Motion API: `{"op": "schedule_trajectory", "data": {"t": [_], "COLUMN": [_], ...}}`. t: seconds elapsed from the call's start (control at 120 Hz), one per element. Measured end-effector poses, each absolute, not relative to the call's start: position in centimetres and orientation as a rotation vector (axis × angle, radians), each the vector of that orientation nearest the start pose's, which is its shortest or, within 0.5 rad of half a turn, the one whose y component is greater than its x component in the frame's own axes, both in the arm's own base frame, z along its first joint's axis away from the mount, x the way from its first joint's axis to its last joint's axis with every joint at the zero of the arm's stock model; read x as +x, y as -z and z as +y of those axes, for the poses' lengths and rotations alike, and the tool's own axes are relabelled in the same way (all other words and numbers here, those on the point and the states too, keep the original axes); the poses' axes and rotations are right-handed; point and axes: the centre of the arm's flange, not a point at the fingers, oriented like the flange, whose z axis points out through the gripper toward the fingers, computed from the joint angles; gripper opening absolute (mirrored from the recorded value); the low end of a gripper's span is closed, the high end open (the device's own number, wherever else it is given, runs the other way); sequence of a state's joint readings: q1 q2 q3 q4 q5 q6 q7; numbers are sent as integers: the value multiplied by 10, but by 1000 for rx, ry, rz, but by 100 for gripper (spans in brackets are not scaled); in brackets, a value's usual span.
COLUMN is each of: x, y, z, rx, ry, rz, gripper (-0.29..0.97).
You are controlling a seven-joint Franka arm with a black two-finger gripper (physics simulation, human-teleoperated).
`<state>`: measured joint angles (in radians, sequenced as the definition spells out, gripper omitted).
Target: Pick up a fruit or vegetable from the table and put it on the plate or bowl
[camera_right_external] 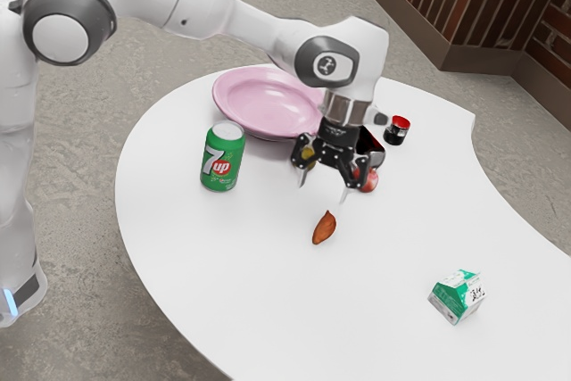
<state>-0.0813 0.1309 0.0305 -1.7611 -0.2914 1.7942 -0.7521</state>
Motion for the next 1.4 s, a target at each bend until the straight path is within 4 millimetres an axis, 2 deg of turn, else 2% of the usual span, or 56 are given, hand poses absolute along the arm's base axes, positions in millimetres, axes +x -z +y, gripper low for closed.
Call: {"op": "schedule_trajectory", "data": {"t": [0.125, 0.258, 0.525, 0.608, 0.708, 0.833, 0.95, 1.192, 1.4], "x": [598, 613, 624, 625, 618, 600, 598, 610, 613], "y": [-463, -447, -422, -422, -435, -440, -434, -416, -412], "z": [-68, -66, -56, -58, -58, -58, -65, -69, -69], "rx": [-3138, -3171, -3207, -3222, -3246, -3263, -3278, -3293, -3302], "ry": [-323, -286, -284, -269, -226, -230, -244, -216, -191], "rz": [-1166, -1114, -1064, -1037, -1015, -1007, -987, -974, -964], "gripper": [66, 63, 60, 60, 60, 60, 60, 59, 58]}}
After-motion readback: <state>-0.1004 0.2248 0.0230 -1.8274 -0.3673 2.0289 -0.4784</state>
